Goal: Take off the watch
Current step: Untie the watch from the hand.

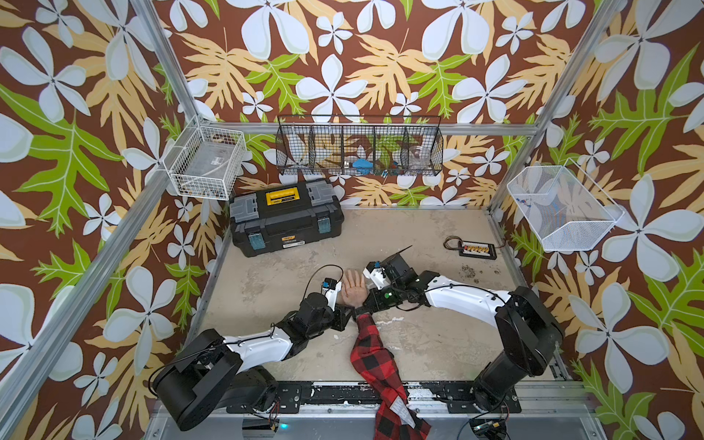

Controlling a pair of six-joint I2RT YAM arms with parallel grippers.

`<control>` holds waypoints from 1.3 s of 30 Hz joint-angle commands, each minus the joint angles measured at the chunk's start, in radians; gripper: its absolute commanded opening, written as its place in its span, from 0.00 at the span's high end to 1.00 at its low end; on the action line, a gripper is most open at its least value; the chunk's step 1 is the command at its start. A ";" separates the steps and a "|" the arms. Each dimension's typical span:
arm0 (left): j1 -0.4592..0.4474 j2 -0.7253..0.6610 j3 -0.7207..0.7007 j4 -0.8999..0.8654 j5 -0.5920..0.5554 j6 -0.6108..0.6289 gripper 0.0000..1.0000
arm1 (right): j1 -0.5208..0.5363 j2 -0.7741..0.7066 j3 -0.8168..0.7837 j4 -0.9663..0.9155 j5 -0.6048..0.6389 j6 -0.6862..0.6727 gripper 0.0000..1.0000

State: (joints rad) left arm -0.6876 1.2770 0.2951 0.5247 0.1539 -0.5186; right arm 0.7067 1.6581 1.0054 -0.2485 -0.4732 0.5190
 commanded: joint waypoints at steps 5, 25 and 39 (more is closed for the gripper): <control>-0.002 0.063 0.002 0.031 0.017 0.040 0.71 | -0.017 -0.043 -0.026 -0.003 0.071 0.028 1.00; -0.110 0.295 0.095 0.244 -0.066 0.144 0.55 | -0.050 -0.113 -0.109 0.024 0.081 0.073 1.00; -0.133 0.313 0.126 0.332 -0.276 0.178 0.62 | -0.049 -0.132 -0.159 0.021 0.060 0.078 1.00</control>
State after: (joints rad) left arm -0.8230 1.6028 0.4084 0.7452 -0.0067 -0.3470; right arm 0.6525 1.5341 0.8555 -0.1764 -0.3485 0.5980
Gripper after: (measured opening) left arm 0.388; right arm 0.052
